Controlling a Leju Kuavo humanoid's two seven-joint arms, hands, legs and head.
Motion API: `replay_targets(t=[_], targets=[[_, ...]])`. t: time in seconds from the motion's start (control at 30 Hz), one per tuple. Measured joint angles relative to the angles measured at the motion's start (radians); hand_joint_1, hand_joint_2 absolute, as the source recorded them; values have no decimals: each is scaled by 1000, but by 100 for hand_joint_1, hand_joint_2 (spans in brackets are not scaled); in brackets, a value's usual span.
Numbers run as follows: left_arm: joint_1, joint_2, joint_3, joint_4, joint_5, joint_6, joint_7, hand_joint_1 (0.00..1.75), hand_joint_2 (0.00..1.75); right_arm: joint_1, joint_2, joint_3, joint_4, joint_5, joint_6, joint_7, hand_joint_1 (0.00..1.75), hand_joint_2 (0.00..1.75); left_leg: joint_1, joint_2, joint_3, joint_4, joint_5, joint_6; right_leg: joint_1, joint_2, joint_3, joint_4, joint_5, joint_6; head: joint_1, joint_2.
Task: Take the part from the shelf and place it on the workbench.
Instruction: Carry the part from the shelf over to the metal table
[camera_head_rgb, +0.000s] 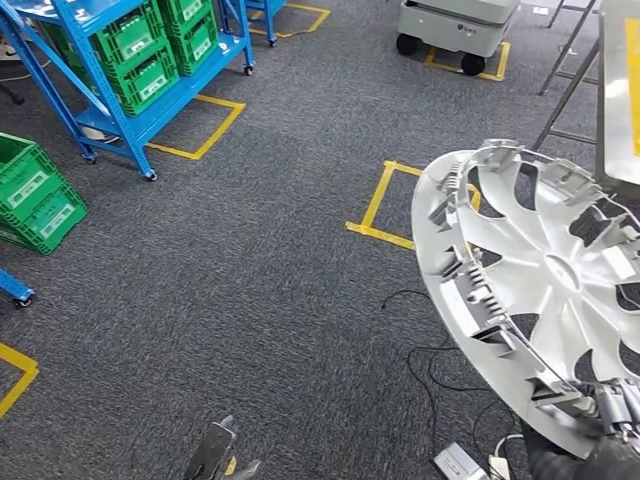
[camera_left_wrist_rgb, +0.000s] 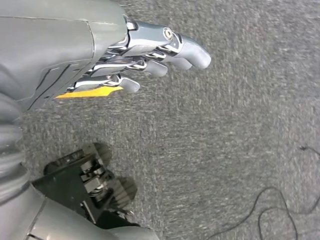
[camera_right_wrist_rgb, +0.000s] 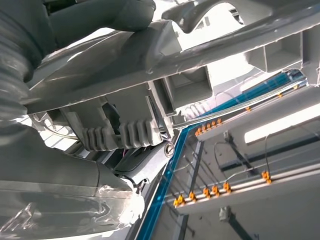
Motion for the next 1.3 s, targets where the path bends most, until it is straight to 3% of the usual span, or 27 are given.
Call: replay_targets(t=[0.07, 0.1, 0.13, 0.17, 0.23, 0.3, 0.33, 0.4, 0.47, 0.5, 0.57, 0.6, 0.63, 0.67, 0.7, 0.77, 0.8, 0.87, 0.93, 1.0, 1.07, 1.13, 1.17, 1.2, 1.27, 1.3], targets=[[3, 1, 0, 0, 4, -2, -1, 0, 175, -1, 1, -5, -2, 0, 0, -3, 175, 175, -2, 25, 0, 0, 0, 3, -2, -39, -63, 133, -65, 9, 5, 0], [5, 2, 1, 0, 6, -2, -2, 0, 175, 0, 1, -9, -3, 0, 0, -5, 175, 175, -3, 38, -1, 0, 0, 3, -4, -44, -89, 187, -84, 12, 5, 0], [6, 2, 1, 0, 7, -2, -3, 0, 175, 1, 2, -14, -3, 0, 0, -6, 175, 175, -3, 50, -1, 0, -1, 3, -6, -46, -98, 207, -84, 15, 5, 0], [6, 3, 1, 0, 9, -2, -4, 0, 175, 3, 4, -21, -3, 0, 0, -8, 175, 175, -3, 62, -1, 0, -2, 2, -8, -50, -84, 186, -65, 17, 6, 0], [6, 2, 2, 0, 10, -3, -5, 0, 175, 4, 8, -33, -6, 0, 0, -10, 175, 175, -3, 82, 2, 0, -5, -3, -10, -76, -6, 51, -8, 18, 5, 0], [5, 3, 3, 0, 11, -4, -6, 0, 175, 4, 10, -40, -12, 0, 0, -12, 175, 175, -8, 96, 7, 2, -9, -14, -8, -103, 59, -56, 20, 11, 4, 0], [5, 3, 3, 0, 11, -4, -7, 0, 175, 4, 11, -43, -14, 0, 0, -12, 175, 175, -10, 102, 8, 2, -9, -19, -7, -107, 70, -75, 20, 5, 3, 0], [4, 2, 3, 0, 11, -4, -8, 0, 175, 6, 15, -49, -19, 0, 0, -12, 175, 175, -10, 113, 10, 2, -10, -30, -5, -89, 68, -74, 25, -10, 2, 0], [2, 1, 3, 0, 11, -4, -8, 0, 175, 9, 22, -56, -24, 0, 0, -15, 175, 175, -6, 91, 3, 25, -33, -40, -7, -72, 66, -77, 30, -22, 0, 0], [2, 1, 3, 0, 11, -4, -9, 0, 175, 11, 26, -60, -27, 0, 0, -17, 175, 175, -4, 70, -13, 64, -61, -44, -8, -63, 66, -79, 32, -29, -1, 0], [5, 2, 3, 0, 13, -4, -9, 0, 175, 12, 33, -72, -29, -2, 0, -20, 175, 175, -3, 35, -72, 196, -129, -45, -6, -45, 64, -79, 35, -36, -3, 0], [8, 2, 4, 0, 14, -4, -9, 0, 175, 14, 35, -80, -30, -4, 0, -21, 175, 175, -4, 30, -103, 260, -152, -43, -3, -34, 63, -79, 35, -38, -4, 0], [9, 3, 4, 0, 15, -4, -9, 0, 175, 16, 37, -87, -31, -6, 0, -21, 175, 175, -4, 28, -122, 295, -155, -39, 0, -22, 63, -79, 36, -40, -4, 0], [10, 3, 4, 0, 16, -4, -9, 0, 175, 17, 39, -94, -31, -8, 0, -22, 175, 175, -5, 25, -124, 293, -137, -34, 2, -9, 64, -79, 36, -40, -3, 0], [10, 3, 4, 0, 17, -3, -9, 0, 175, 19, 40, -100, -32, -11, 0, -24, 175, 175, -8, 20, -107, 251, -102, -27, 4, 3, 65, -79, 37, -41, -3, 0], [10, 5, 4, 0, 19, -1, -9, 0, 175, 18, 42, -113, -35, -18, 0, -29, 175, 175, -14, -16, -46, 115, -28, -9, 6, 27, 67, -78, 38, -40, -3, 0], [9, 6, 4, 0, 20, 0, -9, 0, 175, 18, 42, -120, -37, -23, 0, -31, 175, 175, -16, -35, -21, 59, -9, -3, 6, 37, 65, -77, 38, -38, -3, 0], [8, 8, 4, 0, 21, 1, -9, 0, 175, 19, 43, -137, -41, -34, 0, -32, 175, 175, -18, -53, -2, 14, -5, 3, 4, 56, 57, -76, 42, -29, -4, 0], [7, 8, 5, 0, 22, 2, -9, 0, 175, 23, 44, -152, -47, -41, 0, -33, 175, 175, -16, -36, 2, -1, -1, 5, 1, 63, 46, -76, 44, -18, -5, 0], [7, 5, 5, 0, 23, 2, -10, 0, 175, 23, 46, -165, -52, -45, 0, -33, 175, 175, -13, -13, 8, -16, 8, 10, 3, 21, 21, -34, 15, -9, -2, 0], [10, 4, 5, 0, 23, 2, -10, 0, 175, 20, 46, -173, -53, -47, 0, -33, 175, 175, -13, 13, 10, -21, 9, 13, 1, -30, -37, 86, -51, 0, 1, 0], [13, 4, 6, 0, 23, 2, -10, 0, 175, 20, 46, -179, -53, -48, 0, -33, 175, 175, -14, 41, 9, -21, 7, 13, -6, -44, -89, 194, -91, 11, 2, 0], [13, 4, 6, 0, 23, 2, -10, 0, 175, 21, 46, -181, -53, -48, 0, -33, 175, 175, -14, 53, 9, -20, 5, 11, -10, -47, -88, 196, -82, 16, 2, 0], [13, 4, 6, 0, 23, 1, -10, 0, 175, 21, 46, -184, -53, -48, 0, -33, 175, 175, -13, 64, 11, -19, 3, 8, -13, -53, -66, 157, -56, 20, 2, 0], [12, 4, 6, 0, 24, 2, -10, 0, 175, 20, 46, -190, -53, -48, 0, -31, 175, 175, -13, 82, 15, -16, -4, -2, -17, -87, 15, 16, 2, 26, 3, 0], [12, 4, 6, 0, 25, 2, -10, 0, 175, 20, 46, -192, -53, -50, 0, -30, 175, 175, -16, 89, 18, -13, -8, -8, -17, -102, 48, -38, 17, 23, 2, 0]])
